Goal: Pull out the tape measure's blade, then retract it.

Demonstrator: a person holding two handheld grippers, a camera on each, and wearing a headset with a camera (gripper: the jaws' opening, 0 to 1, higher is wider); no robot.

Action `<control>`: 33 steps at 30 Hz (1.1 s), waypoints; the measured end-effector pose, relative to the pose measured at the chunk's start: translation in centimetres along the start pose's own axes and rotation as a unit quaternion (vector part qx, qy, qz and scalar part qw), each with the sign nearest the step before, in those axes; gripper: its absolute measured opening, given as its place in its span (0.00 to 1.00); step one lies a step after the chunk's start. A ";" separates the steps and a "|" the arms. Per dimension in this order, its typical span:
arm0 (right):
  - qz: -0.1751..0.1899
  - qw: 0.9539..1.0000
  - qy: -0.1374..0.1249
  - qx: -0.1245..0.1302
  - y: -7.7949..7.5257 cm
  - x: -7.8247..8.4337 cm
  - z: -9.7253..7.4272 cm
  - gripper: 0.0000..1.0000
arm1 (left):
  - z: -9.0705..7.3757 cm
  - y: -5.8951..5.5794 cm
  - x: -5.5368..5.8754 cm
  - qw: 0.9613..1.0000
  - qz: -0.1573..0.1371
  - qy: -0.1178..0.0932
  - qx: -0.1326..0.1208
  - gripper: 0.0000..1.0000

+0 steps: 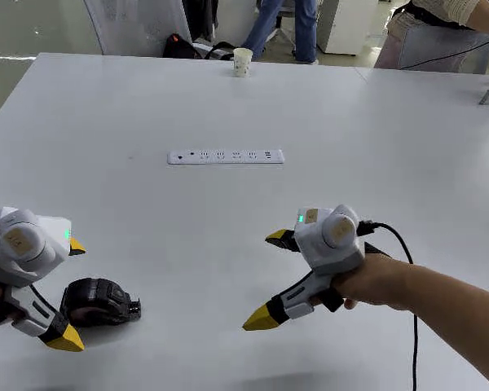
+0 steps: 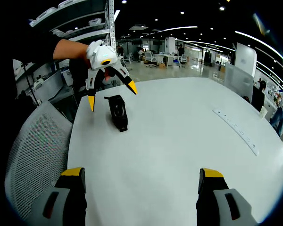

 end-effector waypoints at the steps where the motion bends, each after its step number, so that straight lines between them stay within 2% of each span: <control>1: 0.001 1.000 0.002 -0.002 0.0 -0.1 0.2 0.99 | 0.1 0.1 0.0 1.000 0.001 0.000 0.001 0.89; 6: -0.011 1.000 0.009 -0.011 0.2 -0.7 1.5 0.99 | 0.8 -0.1 -0.5 1.000 0.005 0.004 0.009 0.83; 9: -0.017 1.000 0.012 -0.015 0.3 -1.1 2.2 0.99 | 1.3 -0.1 -0.6 1.000 0.013 0.016 0.012 0.73; 19: -0.028 0.999 0.025 -0.024 0.4 -2.1 4.2 0.99 | 2.0 0.1 -0.7 0.999 0.013 0.028 0.009 0.64; 21: -0.027 0.999 0.022 -0.026 0.6 -2.4 4.6 0.99 | 1.9 0.2 -0.8 1.000 0.011 0.025 0.009 0.57; 24: -0.026 0.999 0.023 -0.030 0.9 -2.6 5.3 0.99 | 2.1 0.0 -0.5 0.999 0.015 0.032 0.017 0.46; 26: -0.026 0.999 0.023 -0.033 1.1 -2.9 5.7 0.99 | 2.1 0.1 -0.5 0.999 0.028 0.033 0.008 0.44; 27: -0.026 0.999 0.022 -0.035 1.2 -3.0 5.9 0.99 | 2.2 0.6 -0.9 0.999 0.041 0.021 -0.009 0.42; 28: -0.026 0.999 0.022 -0.036 1.2 -3.1 6.0 0.99 | 2.1 0.6 -1.1 0.999 0.044 0.019 -0.013 0.38; 30: -0.024 0.999 0.019 -0.037 1.1 -3.4 6.2 0.99 | 2.1 0.1 -1.2 0.999 0.042 0.025 0.000 0.31; 32: -0.023 0.999 0.018 -0.035 0.9 -3.4 6.4 0.99 | 2.2 0.0 -1.2 0.998 0.054 0.028 -0.002 0.31; 33: -0.023 0.999 0.020 -0.034 0.9 -3.4 6.5 0.99 | 2.2 0.1 -1.2 0.999 0.045 0.030 0.000 0.30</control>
Point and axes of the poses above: the centre of the closed fingertips' face, and the gripper's own axes: z roughly forward along the fingers, y roughly to its left, x roughly out of its underside, the point moved 4 cm from there along -z, roughly backward along the fingers, and after that the axes turned 2 degrees about y, right-handed, at the moved point
